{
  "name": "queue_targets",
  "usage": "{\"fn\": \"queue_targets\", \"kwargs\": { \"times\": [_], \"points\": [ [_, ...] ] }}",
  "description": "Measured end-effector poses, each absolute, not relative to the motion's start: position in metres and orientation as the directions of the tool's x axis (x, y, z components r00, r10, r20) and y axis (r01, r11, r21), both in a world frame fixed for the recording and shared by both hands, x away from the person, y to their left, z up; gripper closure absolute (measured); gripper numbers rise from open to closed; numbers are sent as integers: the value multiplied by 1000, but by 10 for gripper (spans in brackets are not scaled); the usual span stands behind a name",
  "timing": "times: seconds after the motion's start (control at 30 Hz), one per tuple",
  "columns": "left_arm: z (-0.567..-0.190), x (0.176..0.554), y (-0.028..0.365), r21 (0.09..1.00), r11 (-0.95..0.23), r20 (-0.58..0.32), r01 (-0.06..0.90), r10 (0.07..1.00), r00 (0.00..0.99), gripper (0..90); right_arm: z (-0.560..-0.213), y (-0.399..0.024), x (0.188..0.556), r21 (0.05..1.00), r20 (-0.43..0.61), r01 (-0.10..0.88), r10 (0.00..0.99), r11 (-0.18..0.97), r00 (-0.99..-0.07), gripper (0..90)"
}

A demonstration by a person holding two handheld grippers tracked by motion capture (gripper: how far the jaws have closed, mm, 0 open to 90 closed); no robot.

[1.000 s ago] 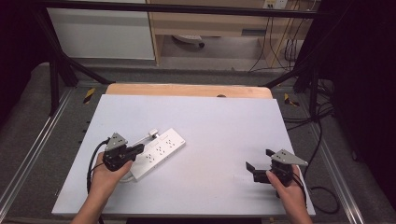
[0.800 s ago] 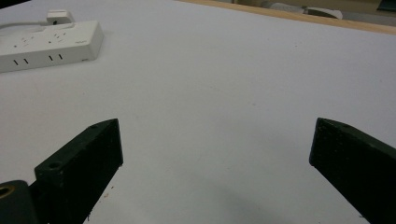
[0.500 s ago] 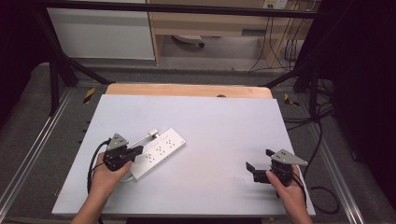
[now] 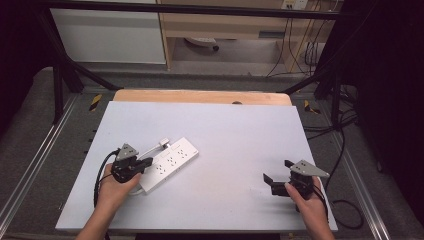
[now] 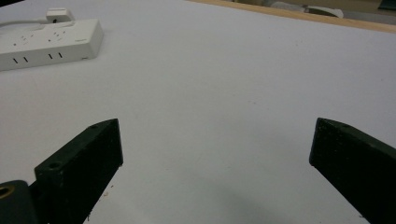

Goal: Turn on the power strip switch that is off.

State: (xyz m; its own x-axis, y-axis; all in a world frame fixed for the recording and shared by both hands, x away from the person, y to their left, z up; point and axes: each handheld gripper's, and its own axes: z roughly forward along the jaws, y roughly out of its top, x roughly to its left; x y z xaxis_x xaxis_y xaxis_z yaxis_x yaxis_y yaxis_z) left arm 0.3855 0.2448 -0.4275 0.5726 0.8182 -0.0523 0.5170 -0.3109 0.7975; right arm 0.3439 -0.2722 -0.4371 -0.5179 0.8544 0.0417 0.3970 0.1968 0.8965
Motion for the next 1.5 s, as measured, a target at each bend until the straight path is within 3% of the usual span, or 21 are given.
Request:
{"fn": "queue_targets", "kwargs": {
  "times": [1.5],
  "points": [
    [-436, 390, 243, 796, -317, -44, 515, 819, 572, 900, -438, -271, 345, 892, 38, 402, 851, 207, -524, 30]
  ]
}}
